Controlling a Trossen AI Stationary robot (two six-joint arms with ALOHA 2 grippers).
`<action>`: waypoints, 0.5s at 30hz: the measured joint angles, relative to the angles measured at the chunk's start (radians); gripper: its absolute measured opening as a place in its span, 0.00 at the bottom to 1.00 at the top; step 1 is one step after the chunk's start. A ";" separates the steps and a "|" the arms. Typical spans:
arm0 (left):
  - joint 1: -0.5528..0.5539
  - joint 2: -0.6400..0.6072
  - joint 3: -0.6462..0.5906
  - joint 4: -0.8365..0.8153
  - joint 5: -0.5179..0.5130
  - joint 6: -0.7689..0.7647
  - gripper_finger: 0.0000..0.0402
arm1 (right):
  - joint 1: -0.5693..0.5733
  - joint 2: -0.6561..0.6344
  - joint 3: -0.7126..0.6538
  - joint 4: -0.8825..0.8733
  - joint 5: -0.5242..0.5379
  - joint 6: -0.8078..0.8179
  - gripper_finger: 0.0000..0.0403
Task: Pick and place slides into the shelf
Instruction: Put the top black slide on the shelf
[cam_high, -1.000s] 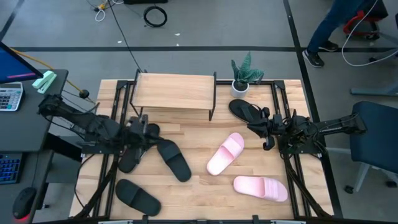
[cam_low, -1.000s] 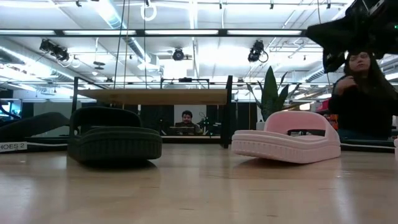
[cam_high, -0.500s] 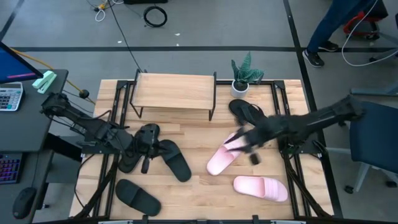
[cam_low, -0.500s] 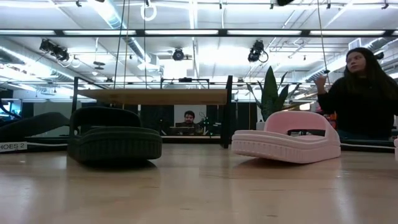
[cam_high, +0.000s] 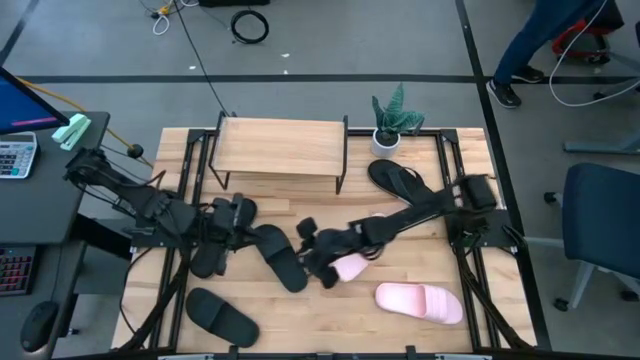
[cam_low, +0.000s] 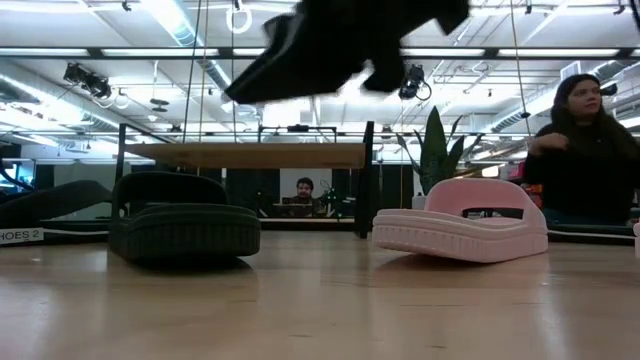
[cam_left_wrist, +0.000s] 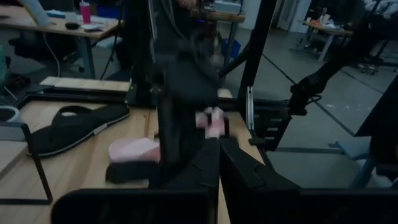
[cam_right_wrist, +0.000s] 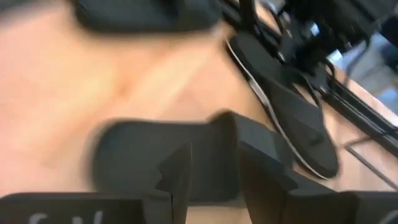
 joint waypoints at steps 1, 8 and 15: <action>0.000 -0.005 0.000 0.000 0.000 0.003 0.04 | -0.003 0.031 0.034 -0.018 0.023 -0.016 0.33; -0.001 -0.024 0.000 -0.004 0.000 0.002 0.03 | -0.038 0.190 0.187 -0.059 0.035 -0.065 0.33; -0.001 -0.026 0.000 -0.002 0.000 0.003 0.04 | -0.073 0.226 0.196 -0.053 0.037 -0.096 0.33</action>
